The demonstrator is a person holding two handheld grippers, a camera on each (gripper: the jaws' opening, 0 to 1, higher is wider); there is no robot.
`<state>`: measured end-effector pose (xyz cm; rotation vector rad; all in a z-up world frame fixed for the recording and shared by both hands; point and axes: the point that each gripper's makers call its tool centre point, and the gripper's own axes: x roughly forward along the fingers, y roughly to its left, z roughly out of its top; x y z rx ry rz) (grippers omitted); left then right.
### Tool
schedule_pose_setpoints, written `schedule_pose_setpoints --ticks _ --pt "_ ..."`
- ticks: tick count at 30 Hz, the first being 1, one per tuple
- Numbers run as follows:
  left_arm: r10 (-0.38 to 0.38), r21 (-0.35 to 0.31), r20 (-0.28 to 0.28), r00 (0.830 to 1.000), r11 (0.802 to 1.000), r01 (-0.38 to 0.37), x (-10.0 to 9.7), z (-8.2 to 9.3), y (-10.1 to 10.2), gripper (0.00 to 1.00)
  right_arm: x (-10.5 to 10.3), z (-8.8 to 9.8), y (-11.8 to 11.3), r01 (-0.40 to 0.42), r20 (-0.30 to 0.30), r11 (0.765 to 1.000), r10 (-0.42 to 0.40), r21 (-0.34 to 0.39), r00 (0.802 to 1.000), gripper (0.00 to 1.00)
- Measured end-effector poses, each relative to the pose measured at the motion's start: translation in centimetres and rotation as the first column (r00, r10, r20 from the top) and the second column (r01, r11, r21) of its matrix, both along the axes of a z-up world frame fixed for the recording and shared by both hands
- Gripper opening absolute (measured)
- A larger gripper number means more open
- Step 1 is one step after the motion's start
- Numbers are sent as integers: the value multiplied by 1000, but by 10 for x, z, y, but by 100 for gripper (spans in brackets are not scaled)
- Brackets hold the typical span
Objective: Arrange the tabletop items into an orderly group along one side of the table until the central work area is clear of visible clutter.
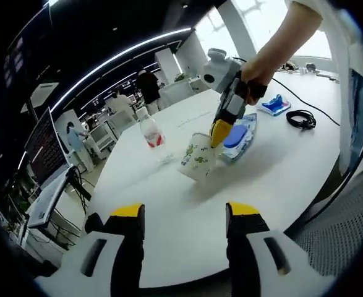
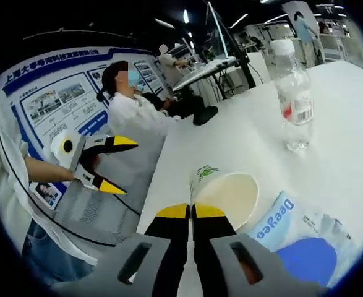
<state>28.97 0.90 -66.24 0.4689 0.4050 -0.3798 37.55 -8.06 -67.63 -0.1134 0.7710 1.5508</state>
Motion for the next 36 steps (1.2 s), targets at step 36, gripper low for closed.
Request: schedule_pose_setpoints --ticks 36 --pt "77 -236 -74 994 967 -93 1 7 -3 66 132 6 -52 -247 448 811 516 -531 730 0"
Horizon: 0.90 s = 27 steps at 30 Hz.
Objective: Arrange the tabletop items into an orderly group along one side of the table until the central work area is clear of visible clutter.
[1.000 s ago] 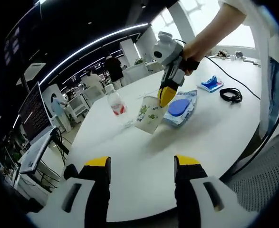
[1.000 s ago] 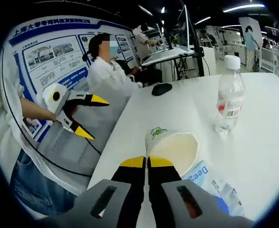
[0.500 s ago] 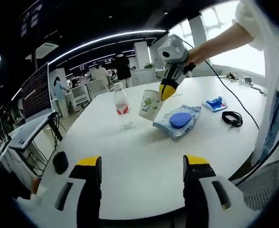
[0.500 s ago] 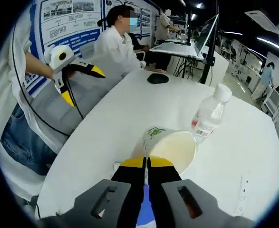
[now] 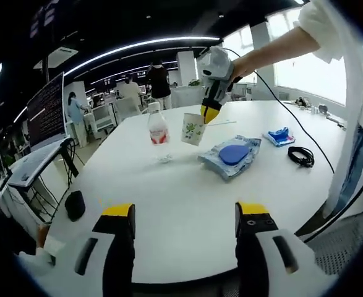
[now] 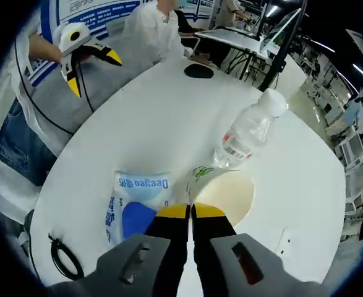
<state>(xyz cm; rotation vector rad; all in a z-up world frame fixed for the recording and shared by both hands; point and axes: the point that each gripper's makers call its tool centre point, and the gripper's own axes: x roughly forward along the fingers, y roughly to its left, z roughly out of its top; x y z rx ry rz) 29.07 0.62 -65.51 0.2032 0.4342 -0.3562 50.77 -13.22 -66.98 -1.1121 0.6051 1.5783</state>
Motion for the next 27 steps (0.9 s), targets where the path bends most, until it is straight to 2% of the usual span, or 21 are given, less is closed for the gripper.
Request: schedule_pose_setpoints --ticks 5,9,11,13,17,24,27 --pt "-10 14 -12 1000 1000 10 -1 -3 -1 63 8 -15 2 -114 80 989 122 -92 989 0" --pt "-8 31 -11 1000 999 8 -1 -4 0 62 14 -20 2 -188 152 968 213 -165 965 0" --pt "-11 42 -15 1000 999 11 -2 -6 0 62 13 -22 5 -222 165 957 253 -184 953 0" --pt "-15 48 -15 1000 999 16 -2 -5 -1 61 11 -23 9 -233 154 955 262 -181 953 0" --pt "-17 58 -15 1000 998 17 -2 -5 -1 60 23 -28 9 -245 188 943 289 -227 939 0" --pt "-24 73 -17 1000 997 25 -2 -7 -1 58 32 -34 11 -233 201 942 283 -240 938 0" --pt "-27 78 -16 1000 997 28 -2 -8 0 57 31 -38 13 -257 211 930 315 -265 925 0"
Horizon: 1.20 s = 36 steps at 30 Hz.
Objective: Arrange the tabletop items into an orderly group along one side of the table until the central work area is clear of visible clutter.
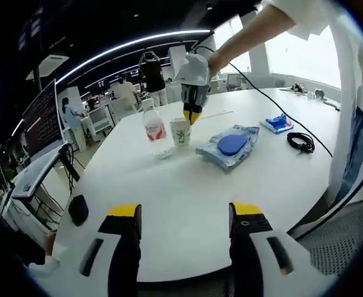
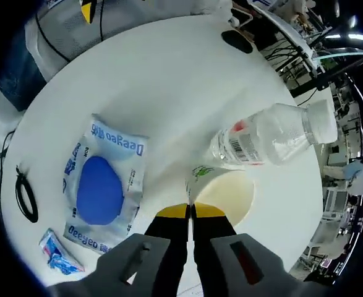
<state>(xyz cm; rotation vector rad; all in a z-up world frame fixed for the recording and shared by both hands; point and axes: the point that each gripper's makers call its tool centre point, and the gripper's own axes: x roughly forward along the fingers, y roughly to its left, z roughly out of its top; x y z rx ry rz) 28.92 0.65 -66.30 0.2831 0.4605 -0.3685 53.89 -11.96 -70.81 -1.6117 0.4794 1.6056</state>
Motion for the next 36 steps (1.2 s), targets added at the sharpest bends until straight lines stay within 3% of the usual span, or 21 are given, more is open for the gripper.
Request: schedule_pose_setpoints --ticks 20,36 --pt "-13 27 -5 1000 1000 13 -1 -2 1 56 -8 -1 10 -56 1 998 56 0 998 0" --pt "-19 43 -4 1000 999 19 0 -4 1 55 -6 2 16 35 -23 998 -33 56 999 1"
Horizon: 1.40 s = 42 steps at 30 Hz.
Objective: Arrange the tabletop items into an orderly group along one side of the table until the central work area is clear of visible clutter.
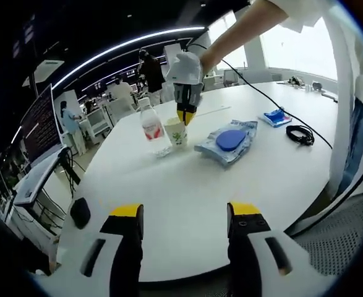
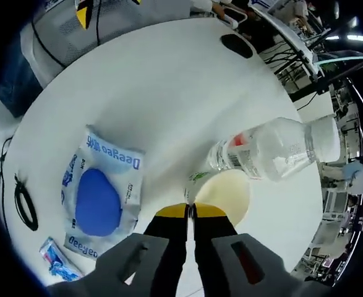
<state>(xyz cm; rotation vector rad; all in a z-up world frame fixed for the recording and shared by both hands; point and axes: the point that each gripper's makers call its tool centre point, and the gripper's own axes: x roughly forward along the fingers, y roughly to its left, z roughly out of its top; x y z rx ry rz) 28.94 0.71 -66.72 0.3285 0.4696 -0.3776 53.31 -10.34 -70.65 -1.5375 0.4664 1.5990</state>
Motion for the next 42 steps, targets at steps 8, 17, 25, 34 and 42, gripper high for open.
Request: schedule_pose_setpoints --ticks 8,17,25,34,42 --pt "-1 4 1 1000 1000 1 0 0 1 54 0 4 2 67 0 997 -67 46 998 18" --pt "-3 2 1 1000 1000 3 -2 1 0 55 -6 19 -6 195 -42 969 -190 154 981 25" --pt "-9 -1 -5 1000 1000 9 -3 2 -4 55 -20 39 -21 291 -84 922 -278 257 957 26" --pt "-9 -7 -12 1000 1000 9 -3 -5 0 56 -40 55 -46 376 -111 868 -360 324 926 29" --pt "-4 -7 -21 1000 1000 4 -3 -6 -2 56 -56 70 -75 448 -138 804 -430 392 892 29"
